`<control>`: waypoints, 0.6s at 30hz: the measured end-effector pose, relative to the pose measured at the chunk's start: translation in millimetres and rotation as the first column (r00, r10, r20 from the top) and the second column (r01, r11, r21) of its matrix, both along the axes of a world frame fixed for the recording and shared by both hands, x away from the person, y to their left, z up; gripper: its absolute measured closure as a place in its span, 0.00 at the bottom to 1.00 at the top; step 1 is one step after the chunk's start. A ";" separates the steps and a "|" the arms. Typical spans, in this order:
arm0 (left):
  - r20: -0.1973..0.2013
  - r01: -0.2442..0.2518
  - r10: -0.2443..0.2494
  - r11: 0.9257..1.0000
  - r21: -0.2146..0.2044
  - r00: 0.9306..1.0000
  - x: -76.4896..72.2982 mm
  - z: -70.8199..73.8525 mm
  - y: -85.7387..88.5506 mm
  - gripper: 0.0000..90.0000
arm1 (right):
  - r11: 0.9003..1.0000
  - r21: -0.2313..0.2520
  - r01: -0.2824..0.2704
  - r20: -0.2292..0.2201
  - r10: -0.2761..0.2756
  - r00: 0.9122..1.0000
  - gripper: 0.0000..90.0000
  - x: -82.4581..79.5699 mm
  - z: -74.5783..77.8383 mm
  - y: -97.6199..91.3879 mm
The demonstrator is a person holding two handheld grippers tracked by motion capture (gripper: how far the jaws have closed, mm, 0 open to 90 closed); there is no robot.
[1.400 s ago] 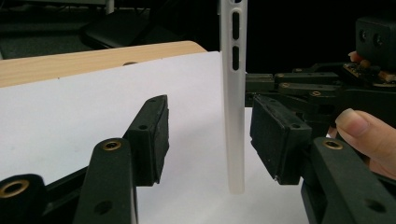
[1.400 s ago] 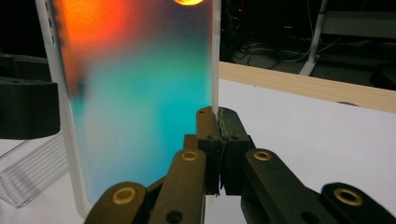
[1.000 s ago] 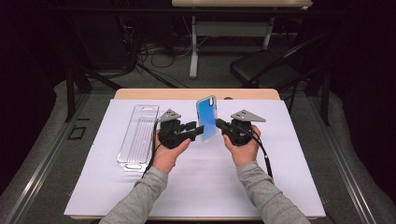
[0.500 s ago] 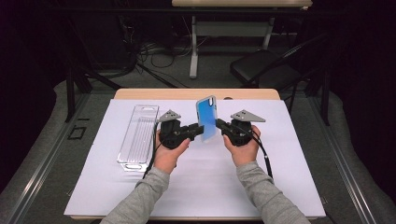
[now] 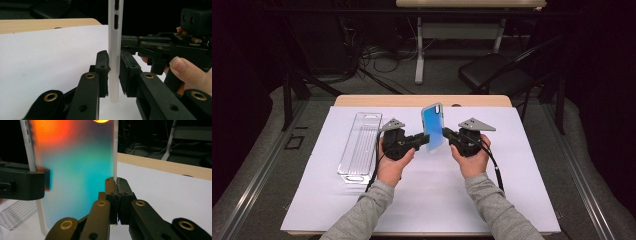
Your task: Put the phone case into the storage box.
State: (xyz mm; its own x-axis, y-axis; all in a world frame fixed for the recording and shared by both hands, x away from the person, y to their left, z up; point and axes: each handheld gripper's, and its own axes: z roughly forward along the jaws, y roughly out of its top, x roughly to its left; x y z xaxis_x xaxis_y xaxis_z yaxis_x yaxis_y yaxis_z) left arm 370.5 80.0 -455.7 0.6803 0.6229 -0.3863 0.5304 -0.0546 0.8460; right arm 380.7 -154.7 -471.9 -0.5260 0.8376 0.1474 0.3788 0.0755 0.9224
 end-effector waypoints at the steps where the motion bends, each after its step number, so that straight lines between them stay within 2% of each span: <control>1: -0.008 -0.001 0.001 1.000 -0.008 1.000 -0.3 0.0 0.2 0.88 | 1.000 0.000 0.000 0.000 0.000 1.000 0.99 0.0 0.0 0.0; 2: -0.010 -0.002 0.002 1.000 -0.008 1.000 -0.4 0.0 0.2 0.89 | 1.000 0.003 0.000 0.002 0.000 1.000 0.99 0.0 -0.3 0.3; 4: -0.040 -0.005 0.003 1.000 -0.031 0.999 -0.5 0.2 0.8 0.89 | 1.000 0.003 0.000 0.002 0.000 1.000 0.99 -0.1 -0.3 0.6; 7: -0.054 -0.004 0.002 0.999 -0.036 0.999 -0.5 0.4 1.8 0.90 | 1.000 0.002 -0.003 0.003 0.003 1.000 0.99 -0.1 -0.5 1.0; 18: -0.064 -0.018 0.016 0.999 -0.040 0.998 -0.7 0.2 1.8 0.90 | 1.000 -0.001 -0.005 0.000 0.005 1.000 0.99 -0.3 -1.0 1.7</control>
